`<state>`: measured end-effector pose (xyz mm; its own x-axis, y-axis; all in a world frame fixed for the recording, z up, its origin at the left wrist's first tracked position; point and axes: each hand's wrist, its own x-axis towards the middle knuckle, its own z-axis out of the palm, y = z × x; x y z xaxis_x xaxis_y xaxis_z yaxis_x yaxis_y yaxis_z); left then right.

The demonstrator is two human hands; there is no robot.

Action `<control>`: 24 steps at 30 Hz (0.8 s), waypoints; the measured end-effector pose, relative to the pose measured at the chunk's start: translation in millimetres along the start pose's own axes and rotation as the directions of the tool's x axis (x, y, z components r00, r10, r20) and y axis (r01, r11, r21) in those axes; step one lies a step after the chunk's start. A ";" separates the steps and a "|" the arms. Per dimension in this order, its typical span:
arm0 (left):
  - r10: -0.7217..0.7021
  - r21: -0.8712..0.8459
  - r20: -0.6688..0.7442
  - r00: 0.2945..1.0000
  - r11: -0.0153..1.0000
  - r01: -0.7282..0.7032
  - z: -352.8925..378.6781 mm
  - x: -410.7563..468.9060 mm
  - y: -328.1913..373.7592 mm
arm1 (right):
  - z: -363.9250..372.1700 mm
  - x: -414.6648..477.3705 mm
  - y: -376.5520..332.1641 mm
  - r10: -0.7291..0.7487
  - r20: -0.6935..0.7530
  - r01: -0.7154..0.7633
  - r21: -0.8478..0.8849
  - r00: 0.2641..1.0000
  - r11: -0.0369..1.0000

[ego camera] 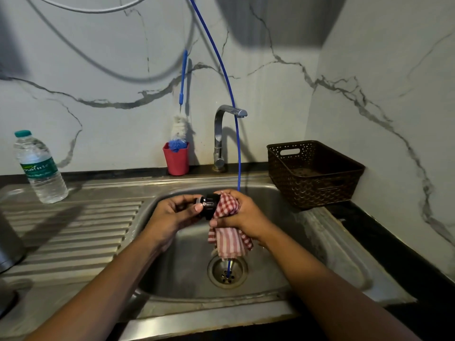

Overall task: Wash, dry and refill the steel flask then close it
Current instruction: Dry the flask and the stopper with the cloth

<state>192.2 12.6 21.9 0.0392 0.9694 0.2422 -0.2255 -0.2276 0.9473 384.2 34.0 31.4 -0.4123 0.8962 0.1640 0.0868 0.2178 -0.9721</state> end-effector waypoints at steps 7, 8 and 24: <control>0.057 -0.087 -0.087 0.995 0.994 -0.065 -8.5 3.1 -2.0 | -16.6 4.3 -2.2 0.161 -0.150 -0.071 0.477 0.976 0.876; 0.047 -0.093 -0.102 0.994 0.994 -0.057 -8.6 2.9 -2.3 | -22.5 5.2 -3.6 0.156 -0.192 -0.041 0.497 0.969 0.867; -0.125 -0.103 -0.081 0.989 0.988 0.116 -5.2 0.0 -2.5 | -10.1 -0.4 -12.3 -0.290 -0.005 0.247 -0.512 0.957 0.823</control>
<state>187.7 13.6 18.4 -0.0116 0.9944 0.1047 -0.3184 -0.1029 0.9424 392.5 34.9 45.0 -0.4149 0.7964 0.4401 0.4341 0.5983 -0.6735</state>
